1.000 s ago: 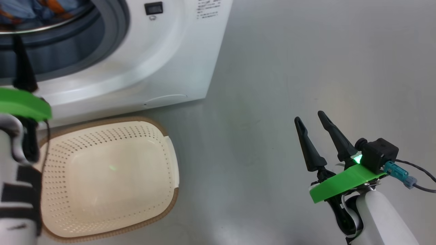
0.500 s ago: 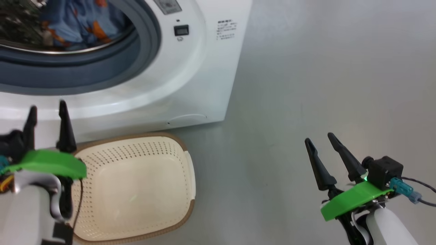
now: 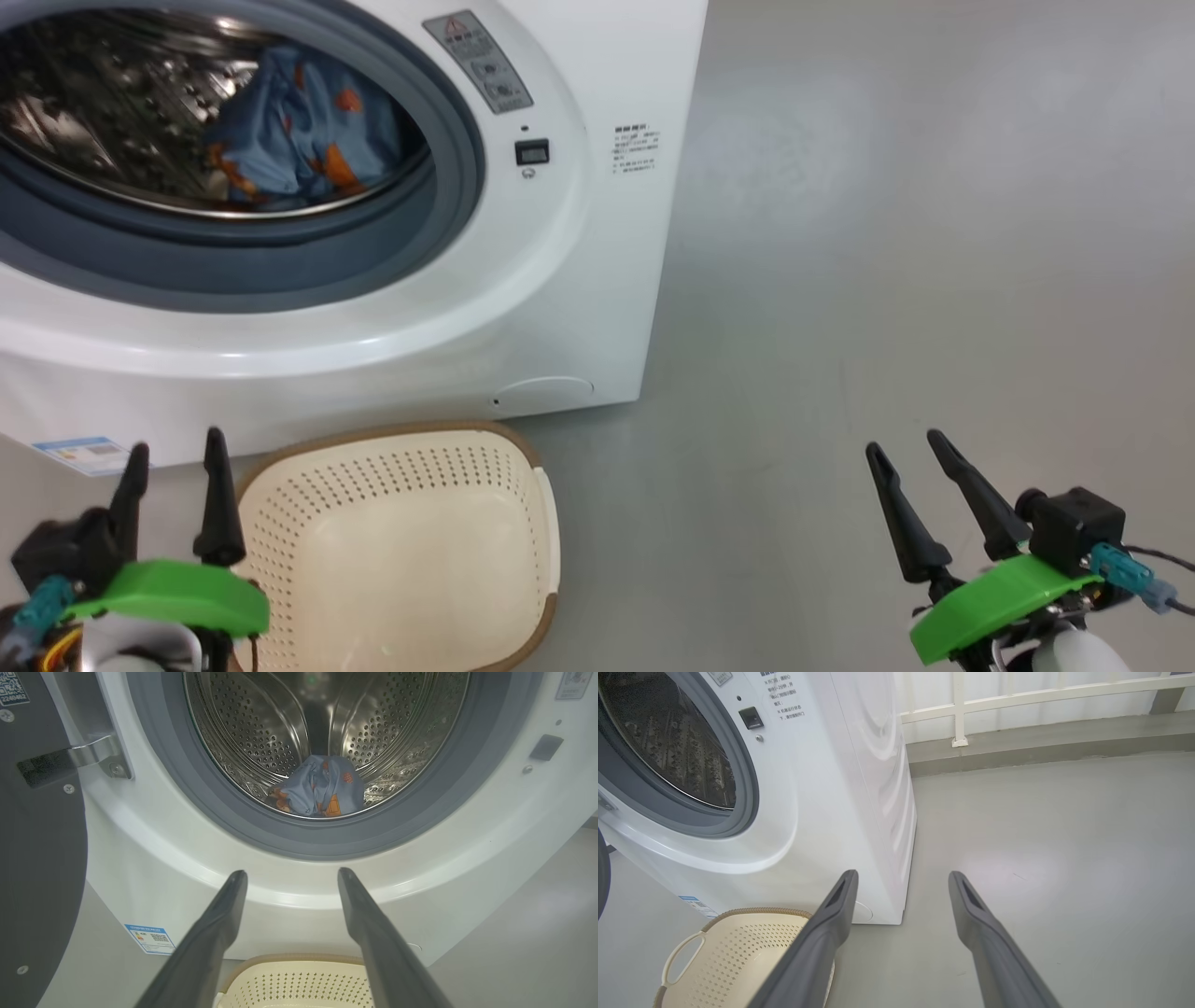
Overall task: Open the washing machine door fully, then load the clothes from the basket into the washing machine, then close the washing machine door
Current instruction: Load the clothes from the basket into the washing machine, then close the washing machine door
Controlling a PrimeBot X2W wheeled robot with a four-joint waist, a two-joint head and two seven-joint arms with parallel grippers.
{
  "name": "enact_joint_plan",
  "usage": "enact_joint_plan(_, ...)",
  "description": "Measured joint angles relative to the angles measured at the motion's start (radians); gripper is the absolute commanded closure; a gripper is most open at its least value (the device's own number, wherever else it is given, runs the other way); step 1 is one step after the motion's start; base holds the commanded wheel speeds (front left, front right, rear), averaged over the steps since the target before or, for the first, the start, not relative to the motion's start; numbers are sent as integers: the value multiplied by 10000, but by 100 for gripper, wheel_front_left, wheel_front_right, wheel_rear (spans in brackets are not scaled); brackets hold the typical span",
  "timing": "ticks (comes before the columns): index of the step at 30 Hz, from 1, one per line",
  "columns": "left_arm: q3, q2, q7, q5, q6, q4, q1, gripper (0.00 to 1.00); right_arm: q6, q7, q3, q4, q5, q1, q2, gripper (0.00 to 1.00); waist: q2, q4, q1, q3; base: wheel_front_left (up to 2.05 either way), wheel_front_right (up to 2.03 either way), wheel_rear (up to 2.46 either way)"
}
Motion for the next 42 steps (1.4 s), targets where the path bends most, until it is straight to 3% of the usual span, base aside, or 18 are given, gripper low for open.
enact_joint_plan(26, -360, 19, 2, -184, 0, -1043, 2257, 0, 0, 0, -274, -25, 107, 1269, -115, 0, 0, 155, -1, -1300, 0, 0, 0)
enact_joint_plan(42, -345, -4, 6, -242, 0, -1214, 2430, 0, 0, 0, -295, -31, 115, 1403, -115, 0, 0, 103, 0, -1423, -2, 2, 0)
